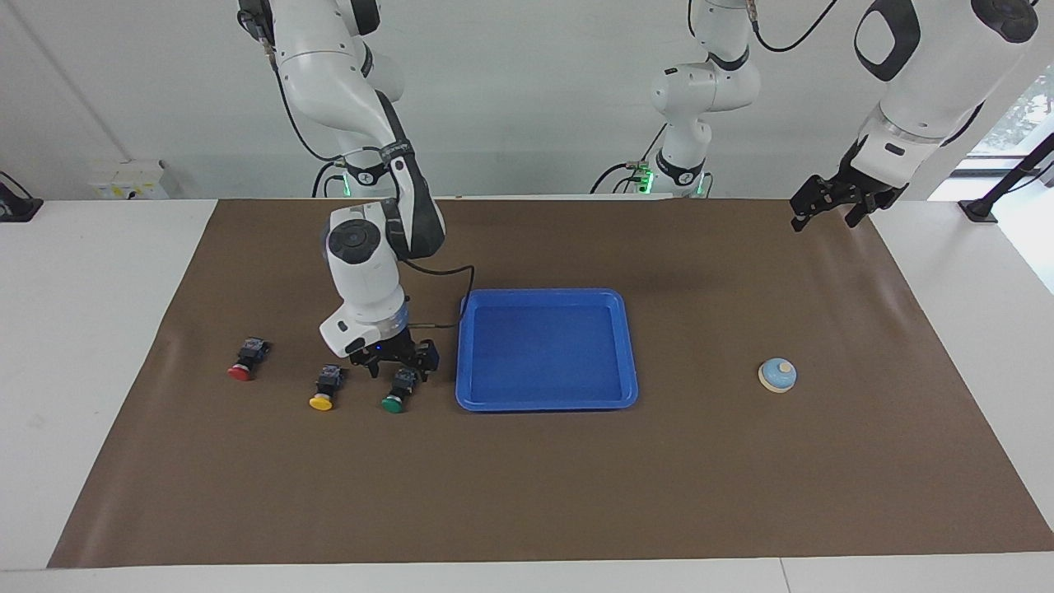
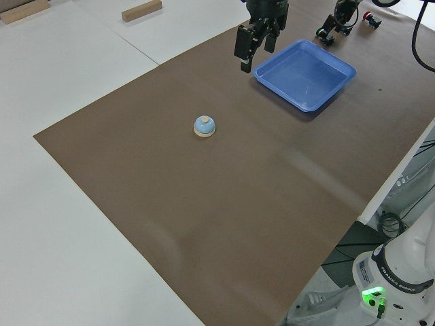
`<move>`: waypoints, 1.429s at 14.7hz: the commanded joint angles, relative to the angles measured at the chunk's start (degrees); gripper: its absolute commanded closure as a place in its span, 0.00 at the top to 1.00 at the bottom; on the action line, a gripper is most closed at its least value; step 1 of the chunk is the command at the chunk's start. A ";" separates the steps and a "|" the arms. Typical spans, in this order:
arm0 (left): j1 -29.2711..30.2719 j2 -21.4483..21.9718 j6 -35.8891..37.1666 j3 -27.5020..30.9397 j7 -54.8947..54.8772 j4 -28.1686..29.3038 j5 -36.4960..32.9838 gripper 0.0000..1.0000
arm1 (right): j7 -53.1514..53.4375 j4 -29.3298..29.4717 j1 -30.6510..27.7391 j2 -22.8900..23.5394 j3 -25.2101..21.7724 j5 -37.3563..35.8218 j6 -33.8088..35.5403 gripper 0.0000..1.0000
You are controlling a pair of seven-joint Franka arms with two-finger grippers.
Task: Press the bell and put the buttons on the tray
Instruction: 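Reach the right gripper to the green-capped button and grasp it, then carry the green button with the right gripper into the blue tray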
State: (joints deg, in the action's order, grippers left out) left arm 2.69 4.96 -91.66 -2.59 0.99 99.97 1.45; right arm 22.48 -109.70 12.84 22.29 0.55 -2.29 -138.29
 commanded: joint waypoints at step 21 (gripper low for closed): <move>0.21 0.23 0.61 -0.05 0.42 -0.56 0.22 1.00 | 7.47 18.73 9.56 1.79 0.86 6.78 21.13 0.00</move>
State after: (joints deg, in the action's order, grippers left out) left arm 2.69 4.96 -91.66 -2.59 0.99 99.97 1.45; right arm 26.83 -92.13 20.11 23.28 1.20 3.36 -117.74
